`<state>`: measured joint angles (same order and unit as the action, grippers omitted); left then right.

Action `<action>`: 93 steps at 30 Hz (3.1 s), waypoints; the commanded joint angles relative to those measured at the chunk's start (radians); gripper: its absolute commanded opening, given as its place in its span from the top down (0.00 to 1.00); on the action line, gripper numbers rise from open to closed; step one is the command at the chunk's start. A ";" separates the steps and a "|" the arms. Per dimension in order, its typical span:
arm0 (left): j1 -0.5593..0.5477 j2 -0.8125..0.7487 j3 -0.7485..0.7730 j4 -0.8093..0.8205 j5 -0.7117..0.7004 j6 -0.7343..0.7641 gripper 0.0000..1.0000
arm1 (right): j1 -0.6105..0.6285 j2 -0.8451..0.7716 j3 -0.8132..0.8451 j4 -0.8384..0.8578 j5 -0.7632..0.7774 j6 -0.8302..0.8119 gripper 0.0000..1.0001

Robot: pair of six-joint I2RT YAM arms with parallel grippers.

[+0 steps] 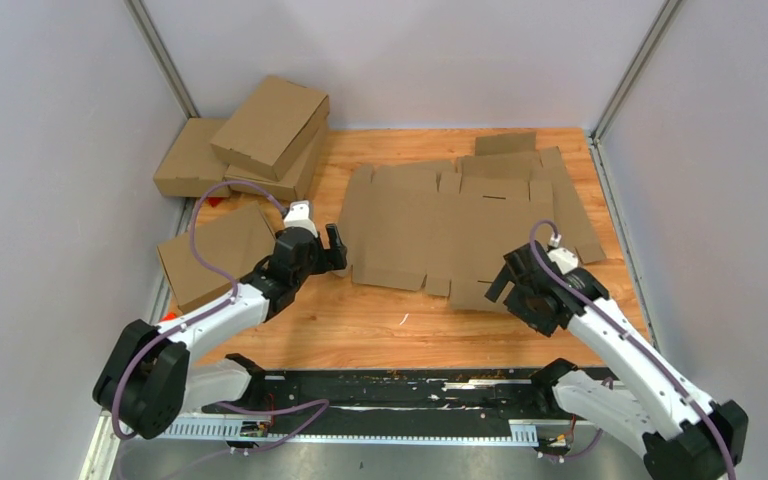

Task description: Fold the paper box

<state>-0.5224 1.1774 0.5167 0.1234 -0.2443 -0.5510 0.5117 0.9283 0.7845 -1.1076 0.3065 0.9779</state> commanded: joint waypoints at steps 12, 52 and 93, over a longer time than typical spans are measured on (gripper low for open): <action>0.000 -0.039 -0.015 0.059 0.007 0.011 0.03 | -0.003 -0.245 -0.296 0.283 -0.192 0.444 0.06; 0.085 0.174 -0.037 0.385 0.530 -0.126 0.21 | -0.004 -0.429 -0.359 0.273 0.018 0.321 0.99; 0.013 -0.192 0.123 -0.209 0.115 0.142 1.00 | -0.056 -0.186 0.047 0.363 -0.155 -0.466 0.01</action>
<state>-0.5026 1.0740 0.6102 -0.0048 -0.0799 -0.4530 0.4892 0.7132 0.8001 -0.7700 0.2096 0.6315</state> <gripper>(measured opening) 0.009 0.993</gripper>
